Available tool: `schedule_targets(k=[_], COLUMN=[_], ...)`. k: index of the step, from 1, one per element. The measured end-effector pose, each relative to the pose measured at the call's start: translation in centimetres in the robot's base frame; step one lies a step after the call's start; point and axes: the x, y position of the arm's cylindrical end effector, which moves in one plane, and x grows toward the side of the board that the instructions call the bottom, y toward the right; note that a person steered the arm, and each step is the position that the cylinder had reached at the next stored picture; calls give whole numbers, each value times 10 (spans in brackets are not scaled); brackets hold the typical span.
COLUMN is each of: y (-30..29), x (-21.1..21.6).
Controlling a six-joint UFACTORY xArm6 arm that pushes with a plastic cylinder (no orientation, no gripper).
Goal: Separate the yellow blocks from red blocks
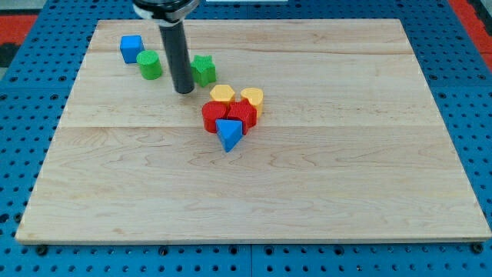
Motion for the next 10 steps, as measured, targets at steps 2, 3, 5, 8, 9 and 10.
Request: schedule_targets(k=[2,3,5,8,9,10], y=[16,18,40,159,178,138], x=[-23,12,48,50,93,91])
